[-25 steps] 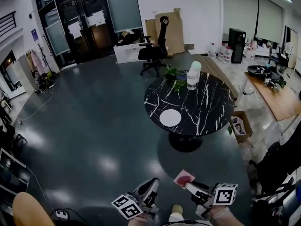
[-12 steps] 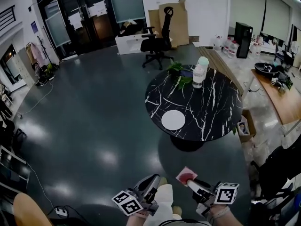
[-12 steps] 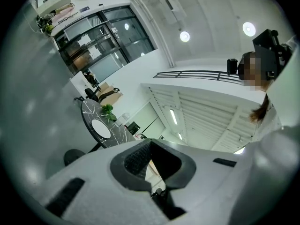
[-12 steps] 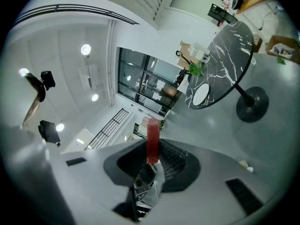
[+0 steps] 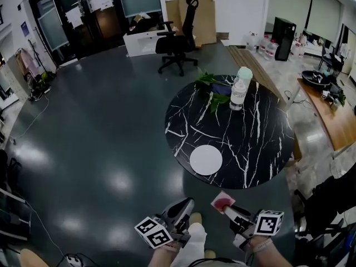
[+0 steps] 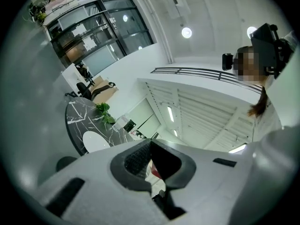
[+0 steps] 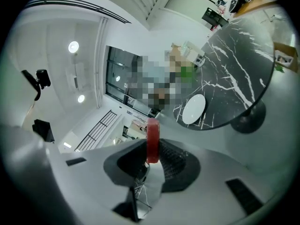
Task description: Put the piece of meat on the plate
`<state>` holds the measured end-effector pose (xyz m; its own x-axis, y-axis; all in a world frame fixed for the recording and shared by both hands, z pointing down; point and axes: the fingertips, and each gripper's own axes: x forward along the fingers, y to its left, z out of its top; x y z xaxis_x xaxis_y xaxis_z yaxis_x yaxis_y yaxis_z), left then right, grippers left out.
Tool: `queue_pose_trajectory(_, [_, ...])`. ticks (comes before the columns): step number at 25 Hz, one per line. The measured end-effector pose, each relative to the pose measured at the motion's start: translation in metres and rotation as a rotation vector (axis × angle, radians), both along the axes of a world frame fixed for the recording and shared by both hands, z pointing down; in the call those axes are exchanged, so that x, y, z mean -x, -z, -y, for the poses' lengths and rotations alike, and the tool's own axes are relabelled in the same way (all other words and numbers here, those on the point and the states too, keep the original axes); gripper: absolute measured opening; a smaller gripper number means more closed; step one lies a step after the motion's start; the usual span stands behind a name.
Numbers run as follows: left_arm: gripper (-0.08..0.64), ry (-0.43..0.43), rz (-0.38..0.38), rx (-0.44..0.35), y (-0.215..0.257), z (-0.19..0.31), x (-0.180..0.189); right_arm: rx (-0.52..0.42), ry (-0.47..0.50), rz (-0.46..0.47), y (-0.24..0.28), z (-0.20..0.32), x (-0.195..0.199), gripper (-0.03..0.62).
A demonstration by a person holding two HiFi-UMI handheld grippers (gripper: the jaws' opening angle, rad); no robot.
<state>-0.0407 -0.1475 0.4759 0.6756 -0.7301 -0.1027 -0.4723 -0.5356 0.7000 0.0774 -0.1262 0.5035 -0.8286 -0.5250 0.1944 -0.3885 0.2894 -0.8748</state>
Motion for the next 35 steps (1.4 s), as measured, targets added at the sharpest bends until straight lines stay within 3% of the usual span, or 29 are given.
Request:
queue_pose_trajectory(8, [0.009, 0.018, 0.020, 0.024, -0.015, 0.091, 0.044, 0.048, 0.008, -0.068, -0.030, 0.102, 0.046, 0.078])
queue_pose_trajectory(17, [0.009, -0.005, -0.006, 0.090, -0.051, 0.132, 0.060, 0.202, -0.020, -0.228, -0.098, 0.180, 0.061, 0.078])
queue_pose_trajectory(27, [0.009, -0.010, -0.028, 0.156, -0.081, 0.149, 0.056, 0.294, 0.041, -0.283, -0.137, 0.218, 0.063, 0.079])
queue_pose_trajectory(35, [0.009, 0.018, -0.053, 0.158, -0.075, 0.160, 0.051, 0.248, 0.114, -0.430, -0.135, 0.226, 0.059, 0.097])
